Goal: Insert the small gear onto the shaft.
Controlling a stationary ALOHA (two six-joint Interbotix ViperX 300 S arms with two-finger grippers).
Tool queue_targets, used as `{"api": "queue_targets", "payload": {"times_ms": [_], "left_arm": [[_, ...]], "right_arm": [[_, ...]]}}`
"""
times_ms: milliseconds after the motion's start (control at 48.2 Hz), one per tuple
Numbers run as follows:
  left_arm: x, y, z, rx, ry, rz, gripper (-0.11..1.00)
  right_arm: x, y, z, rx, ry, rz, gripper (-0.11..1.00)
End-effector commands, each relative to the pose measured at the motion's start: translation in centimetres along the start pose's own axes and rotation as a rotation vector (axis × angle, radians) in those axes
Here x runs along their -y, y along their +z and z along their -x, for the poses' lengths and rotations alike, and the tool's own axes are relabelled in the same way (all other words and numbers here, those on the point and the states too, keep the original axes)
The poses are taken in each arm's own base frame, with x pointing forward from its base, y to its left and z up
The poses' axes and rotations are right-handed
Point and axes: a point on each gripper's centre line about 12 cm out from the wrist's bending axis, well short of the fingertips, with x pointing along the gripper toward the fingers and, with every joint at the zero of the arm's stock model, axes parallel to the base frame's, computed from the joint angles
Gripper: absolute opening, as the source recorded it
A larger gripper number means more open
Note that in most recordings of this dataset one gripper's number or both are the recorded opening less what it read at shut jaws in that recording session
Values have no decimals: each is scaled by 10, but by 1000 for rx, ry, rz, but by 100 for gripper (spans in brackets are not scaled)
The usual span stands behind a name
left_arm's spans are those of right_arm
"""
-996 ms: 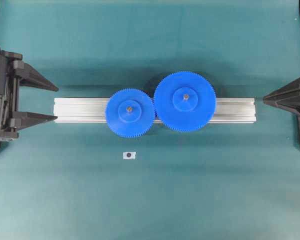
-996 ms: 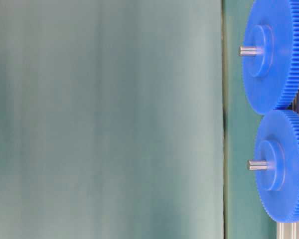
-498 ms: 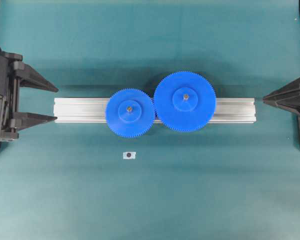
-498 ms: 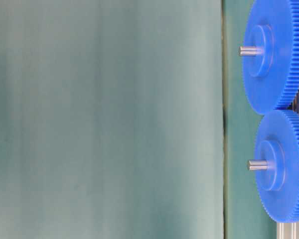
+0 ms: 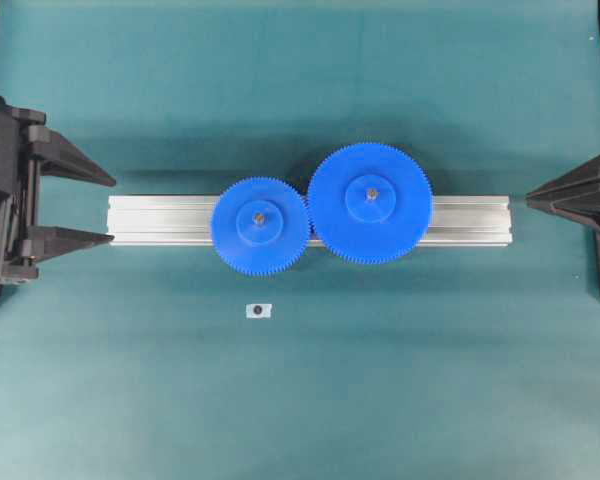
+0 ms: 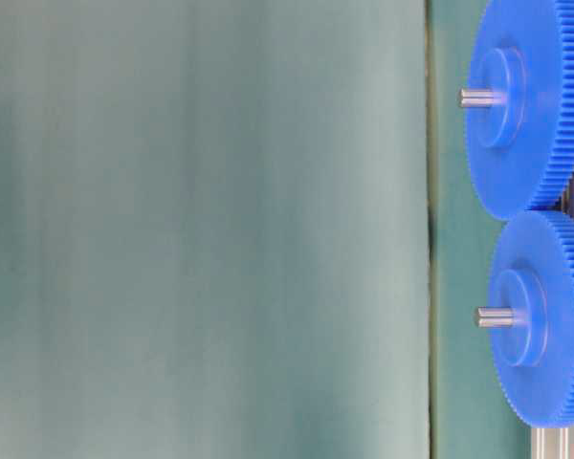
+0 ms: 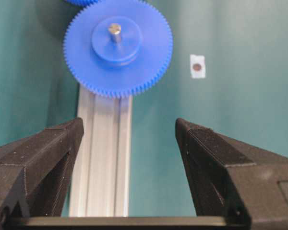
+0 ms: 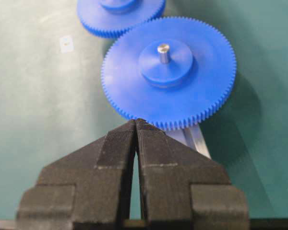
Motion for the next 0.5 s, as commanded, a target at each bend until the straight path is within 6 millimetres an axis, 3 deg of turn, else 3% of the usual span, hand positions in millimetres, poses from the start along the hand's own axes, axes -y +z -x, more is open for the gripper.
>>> {"api": "queue_targets", "payload": {"times_ms": [0, 477], "left_arm": [[0, 5, 1, 15, 1, -4, 76], [0, 4, 0, 15, 0, -2, 76]], "right_arm": [[-1, 5, 0, 14, 0, -3, 8], [0, 2, -1, 6, 0, -1, 8]]}}
